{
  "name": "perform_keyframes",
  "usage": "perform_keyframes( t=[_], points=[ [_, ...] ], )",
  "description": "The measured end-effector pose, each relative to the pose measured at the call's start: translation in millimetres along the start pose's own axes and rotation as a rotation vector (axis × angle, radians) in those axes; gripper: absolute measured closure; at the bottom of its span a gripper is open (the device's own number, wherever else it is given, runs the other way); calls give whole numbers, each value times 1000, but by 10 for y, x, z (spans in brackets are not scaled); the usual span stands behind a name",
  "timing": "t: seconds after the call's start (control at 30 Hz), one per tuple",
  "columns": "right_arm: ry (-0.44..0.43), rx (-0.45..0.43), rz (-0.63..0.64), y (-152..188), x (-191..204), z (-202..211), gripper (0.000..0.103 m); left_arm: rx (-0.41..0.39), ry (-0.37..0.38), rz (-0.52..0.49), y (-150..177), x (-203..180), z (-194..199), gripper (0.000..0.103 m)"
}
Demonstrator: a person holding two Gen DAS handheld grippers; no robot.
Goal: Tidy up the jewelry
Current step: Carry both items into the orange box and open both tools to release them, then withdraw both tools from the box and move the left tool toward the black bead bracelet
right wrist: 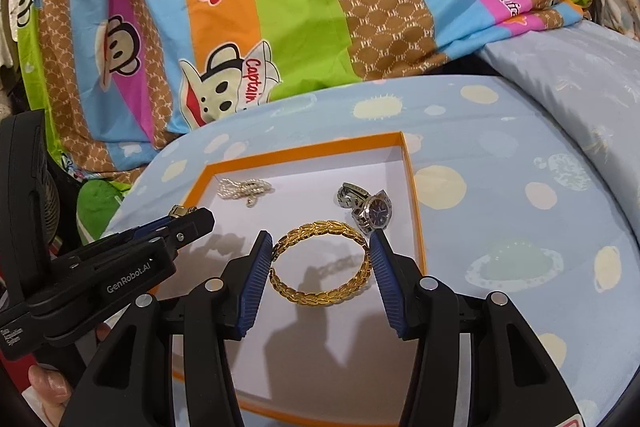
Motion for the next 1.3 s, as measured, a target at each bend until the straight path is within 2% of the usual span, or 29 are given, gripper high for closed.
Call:
perform_keyframes(
  t=[0.27,0.37,0.43,0.5,0.87,1.07,1.3],
  points=[
    [18,-8,8,-20,-33,-75,54,18,-4,8,21,53,-153,72],
    [44,-2,15,6,-56,-120,54,1,-10,1,15,46,-129,72],
    [48,-12,17,-1,-51,-99,52,-13,-26,-5,11,41,-102,63],
    [47,-11,13,10,-63,-94,51,-21,-28,-13,14,29,-87,59],
    [43,-78,-14,27,-154,92,51,-75,-25,-8,25,38,153,59],
    [39,-103,-38,150,-233,251,50,-94,-1,23,203,130,364,55],
    [29,-95,-62,528,-268,480,50,-96,40,30,614,167,610,55]
  ],
)
Point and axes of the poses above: each gripper's, at about its wrist camera, not at the fingertips, and z roughly against the way its jaws point, x to its left, y to its underside, the point moved 10 cm from there along -z, roughly the way its jaws point, and after that the axes turned 12 degrees about x, right-handed, at the moved point
